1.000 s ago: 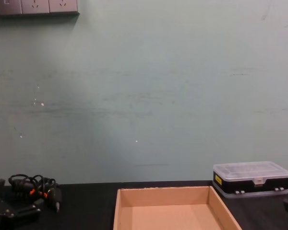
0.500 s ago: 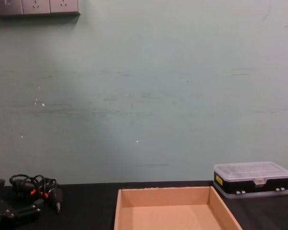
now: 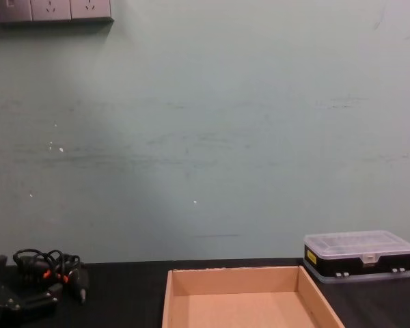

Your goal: Use one hand to pick up the angle iron from the table and place it into the box.

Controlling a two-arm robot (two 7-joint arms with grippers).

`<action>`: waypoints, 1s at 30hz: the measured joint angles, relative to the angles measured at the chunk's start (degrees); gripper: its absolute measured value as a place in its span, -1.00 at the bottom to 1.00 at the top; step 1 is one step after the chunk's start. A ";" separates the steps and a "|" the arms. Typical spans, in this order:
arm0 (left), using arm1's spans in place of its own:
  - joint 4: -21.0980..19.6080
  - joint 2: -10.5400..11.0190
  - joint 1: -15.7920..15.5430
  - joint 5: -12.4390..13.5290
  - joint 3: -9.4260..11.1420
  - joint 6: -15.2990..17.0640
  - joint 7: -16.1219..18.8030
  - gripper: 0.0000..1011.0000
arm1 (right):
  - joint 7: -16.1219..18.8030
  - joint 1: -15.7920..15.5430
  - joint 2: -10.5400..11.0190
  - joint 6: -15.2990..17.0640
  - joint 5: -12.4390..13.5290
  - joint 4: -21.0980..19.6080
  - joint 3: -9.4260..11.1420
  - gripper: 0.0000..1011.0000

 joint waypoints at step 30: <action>0.00 0.00 0.00 0.00 0.00 0.00 0.00 0.98 | 8.90 13.76 -9.58 8.99 -8.56 8.06 -8.92 0.95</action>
